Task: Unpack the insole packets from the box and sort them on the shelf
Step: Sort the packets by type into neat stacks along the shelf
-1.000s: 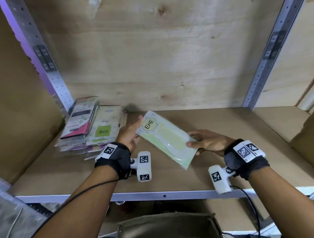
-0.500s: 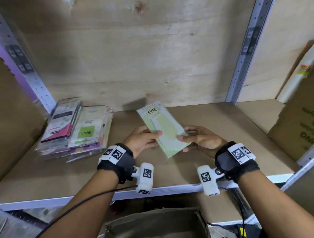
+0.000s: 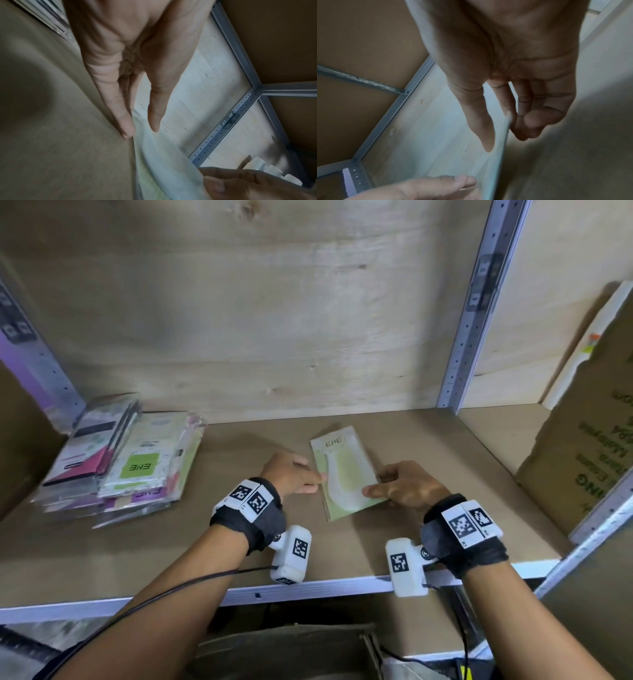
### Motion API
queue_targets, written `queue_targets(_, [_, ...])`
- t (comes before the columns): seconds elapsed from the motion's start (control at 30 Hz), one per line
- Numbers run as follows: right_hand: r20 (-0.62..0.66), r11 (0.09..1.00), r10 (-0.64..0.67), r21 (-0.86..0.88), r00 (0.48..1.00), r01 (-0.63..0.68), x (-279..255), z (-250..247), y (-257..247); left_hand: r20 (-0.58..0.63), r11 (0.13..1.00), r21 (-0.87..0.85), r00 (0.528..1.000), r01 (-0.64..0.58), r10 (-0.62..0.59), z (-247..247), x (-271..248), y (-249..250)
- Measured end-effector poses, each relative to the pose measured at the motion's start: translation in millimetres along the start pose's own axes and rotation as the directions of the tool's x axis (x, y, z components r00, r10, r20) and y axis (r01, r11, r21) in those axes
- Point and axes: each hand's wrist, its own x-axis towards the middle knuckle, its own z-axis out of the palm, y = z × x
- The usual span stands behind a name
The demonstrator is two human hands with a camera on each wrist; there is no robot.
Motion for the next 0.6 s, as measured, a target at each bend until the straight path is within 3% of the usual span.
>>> queue_targets(0.2, [-0.075,0.990,0.005,-0.137,0.997,-0.016,0.6,-4.5,1.3,0.056,0.996,0.093,0.998,0.014,-0.019,1.0,-5.7,4.1])
queue_targets(0.37, [-0.022,1.000,0.009,-0.015,1.000,-0.010,4.2,-3.6,-1.2,0.110,0.997,0.073,0.994,0.004,-0.012,16.5,-5.5,4.8])
queue_targets(0.6, [-0.104,0.996,0.030,0.090,0.994,-0.020,8.5,-30.8,15.1,0.085,0.997,0.077,0.996,0.008,-0.015,52.5,17.0,16.5])
